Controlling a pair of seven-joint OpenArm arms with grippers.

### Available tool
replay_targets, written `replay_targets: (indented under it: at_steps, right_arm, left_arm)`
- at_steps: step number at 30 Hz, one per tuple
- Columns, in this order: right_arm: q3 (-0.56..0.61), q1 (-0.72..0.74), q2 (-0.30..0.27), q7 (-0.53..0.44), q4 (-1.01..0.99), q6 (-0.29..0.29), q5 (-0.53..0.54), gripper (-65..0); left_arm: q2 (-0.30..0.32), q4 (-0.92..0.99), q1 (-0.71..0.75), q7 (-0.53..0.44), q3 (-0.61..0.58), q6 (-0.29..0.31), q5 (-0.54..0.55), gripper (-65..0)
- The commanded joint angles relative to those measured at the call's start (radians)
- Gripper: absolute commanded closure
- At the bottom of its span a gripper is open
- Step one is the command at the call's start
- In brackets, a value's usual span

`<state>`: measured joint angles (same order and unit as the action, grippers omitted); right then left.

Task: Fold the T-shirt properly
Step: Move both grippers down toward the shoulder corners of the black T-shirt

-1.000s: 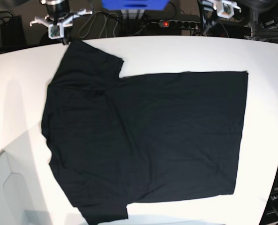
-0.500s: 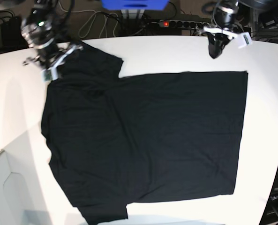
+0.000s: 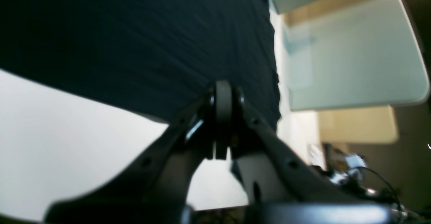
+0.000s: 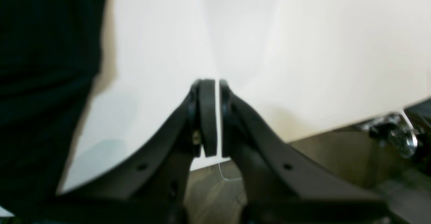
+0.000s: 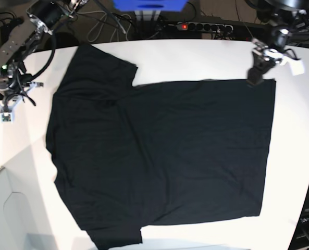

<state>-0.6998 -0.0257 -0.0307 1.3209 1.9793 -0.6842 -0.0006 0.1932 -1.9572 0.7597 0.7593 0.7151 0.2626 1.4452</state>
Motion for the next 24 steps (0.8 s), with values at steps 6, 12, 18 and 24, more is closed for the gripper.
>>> replay_targets:
  at_steps: [6,12,18,24]
  right_arm:
    - [-0.002,0.008,-0.007,0.026,-0.073,-0.014,0.02,0.0]
    - [-0.005,0.007,-0.102,0.075,-0.298,-0.014,0.413,0.0]
    - [-0.041,-0.007,-0.18,0.075,-0.321,-0.014,0.729,0.0]
    - [-0.09,-0.007,-0.186,0.075,-0.324,-0.014,0.775,-4.6]
  left_arm:
    - [-0.074,0.017,-0.087,0.233,0.252,0.013,0.038,-0.1]
    - [-0.067,0.135,-0.087,0.243,0.262,0.013,0.038,-0.1]
    - [-0.074,0.161,-0.104,0.322,0.263,0.014,0.038,-0.1]
    - [-0.074,0.184,-0.107,0.323,0.263,0.014,0.038,-0.1]
